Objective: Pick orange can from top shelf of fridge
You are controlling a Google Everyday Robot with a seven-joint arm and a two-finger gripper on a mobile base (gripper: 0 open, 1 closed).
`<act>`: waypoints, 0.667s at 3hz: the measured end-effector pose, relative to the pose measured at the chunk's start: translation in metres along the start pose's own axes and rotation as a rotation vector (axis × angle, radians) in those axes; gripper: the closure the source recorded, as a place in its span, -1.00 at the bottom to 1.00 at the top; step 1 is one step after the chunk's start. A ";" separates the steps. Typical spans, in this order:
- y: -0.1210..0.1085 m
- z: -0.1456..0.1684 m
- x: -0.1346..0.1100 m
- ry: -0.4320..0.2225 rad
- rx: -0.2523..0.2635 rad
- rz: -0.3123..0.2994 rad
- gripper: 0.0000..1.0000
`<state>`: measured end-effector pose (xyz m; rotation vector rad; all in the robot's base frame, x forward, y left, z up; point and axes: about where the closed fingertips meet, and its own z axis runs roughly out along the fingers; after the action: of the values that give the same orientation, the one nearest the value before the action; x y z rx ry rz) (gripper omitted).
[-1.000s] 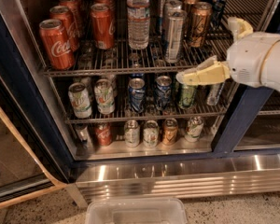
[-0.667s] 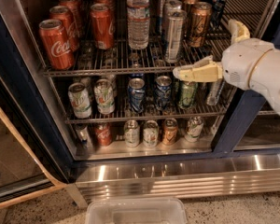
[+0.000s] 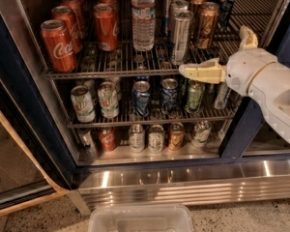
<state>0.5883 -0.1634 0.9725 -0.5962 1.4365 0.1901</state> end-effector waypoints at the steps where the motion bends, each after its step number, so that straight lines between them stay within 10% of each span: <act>1: 0.000 0.001 0.000 -0.001 0.000 0.000 -1.00; 2: -0.012 0.008 -0.002 -0.022 0.050 0.004 -1.00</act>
Offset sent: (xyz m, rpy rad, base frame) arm 0.0314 -0.0211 0.0110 0.0626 -0.0763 -0.1270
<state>0.6003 -0.1690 0.9778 -0.5482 1.4169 0.1629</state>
